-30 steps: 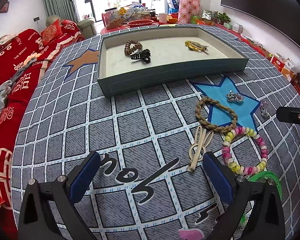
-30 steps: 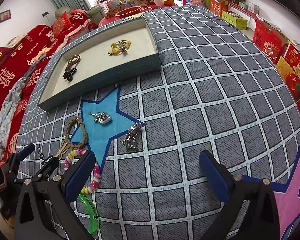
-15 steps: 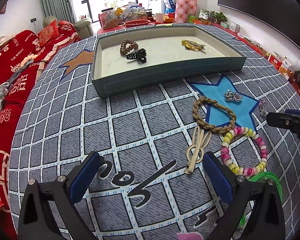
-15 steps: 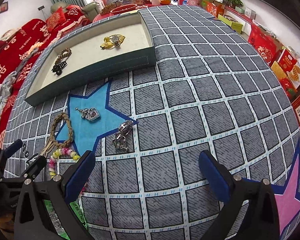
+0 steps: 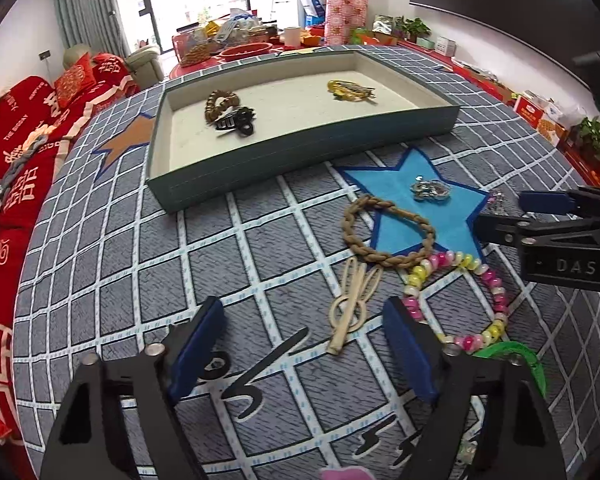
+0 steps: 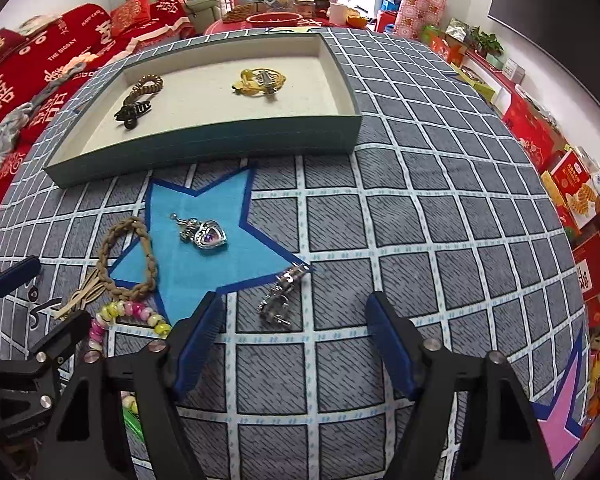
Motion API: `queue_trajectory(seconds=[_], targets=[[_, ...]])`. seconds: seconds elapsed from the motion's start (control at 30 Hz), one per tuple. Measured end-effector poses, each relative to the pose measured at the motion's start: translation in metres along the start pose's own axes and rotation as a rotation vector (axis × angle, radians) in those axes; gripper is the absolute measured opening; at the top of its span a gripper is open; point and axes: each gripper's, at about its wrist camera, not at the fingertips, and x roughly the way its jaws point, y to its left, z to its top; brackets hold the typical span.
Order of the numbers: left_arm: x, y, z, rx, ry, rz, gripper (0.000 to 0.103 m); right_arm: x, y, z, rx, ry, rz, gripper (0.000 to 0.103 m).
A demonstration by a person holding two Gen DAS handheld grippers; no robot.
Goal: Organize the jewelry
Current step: 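Grasp the beige hair clip with the left tool while the right grasps a silver pendant, lifting both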
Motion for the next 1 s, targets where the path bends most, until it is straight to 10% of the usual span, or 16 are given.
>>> queue_trajectory(seconds=[0.23,0.33,1.0], targets=[[-0.005,-0.015,0.001,0.051,0.007,-0.063,0.036,-0.003,0.010,0.004,-0.023,-0.006,0.017,0.033],[-0.005,-0.018,0.000,0.056,0.004,-0.064,0.033,-0.004,0.010,0.003,-0.025,-0.009,0.025,0.015],[-0.056,0.025,0.007,-0.162,-0.144,-0.043,0.032,-0.052,-0.024,-0.006,0.043,-0.106,0.215,0.015]])
